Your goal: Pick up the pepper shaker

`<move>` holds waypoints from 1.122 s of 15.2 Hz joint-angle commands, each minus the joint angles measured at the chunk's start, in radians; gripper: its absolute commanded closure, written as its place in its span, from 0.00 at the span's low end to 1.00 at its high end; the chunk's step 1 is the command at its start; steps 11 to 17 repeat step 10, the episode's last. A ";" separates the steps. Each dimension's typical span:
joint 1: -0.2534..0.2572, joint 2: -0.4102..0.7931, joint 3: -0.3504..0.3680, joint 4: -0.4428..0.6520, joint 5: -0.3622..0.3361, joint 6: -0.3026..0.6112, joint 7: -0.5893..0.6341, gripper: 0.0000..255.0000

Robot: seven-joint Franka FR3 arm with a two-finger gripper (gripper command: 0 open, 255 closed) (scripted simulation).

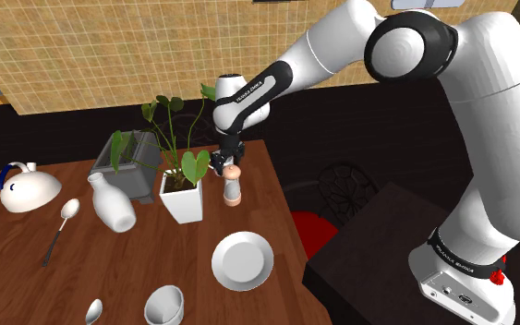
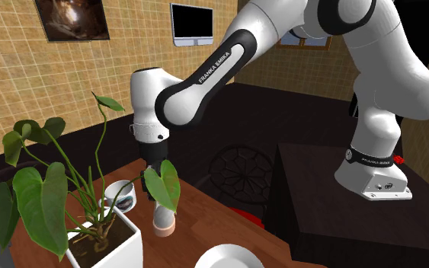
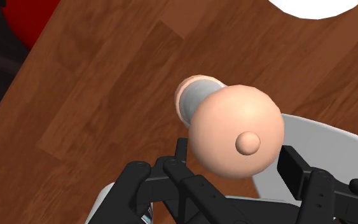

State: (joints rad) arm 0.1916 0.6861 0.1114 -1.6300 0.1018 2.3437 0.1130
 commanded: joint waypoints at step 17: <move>-0.002 -0.079 0.002 0.007 0.000 -0.086 0.011 1.00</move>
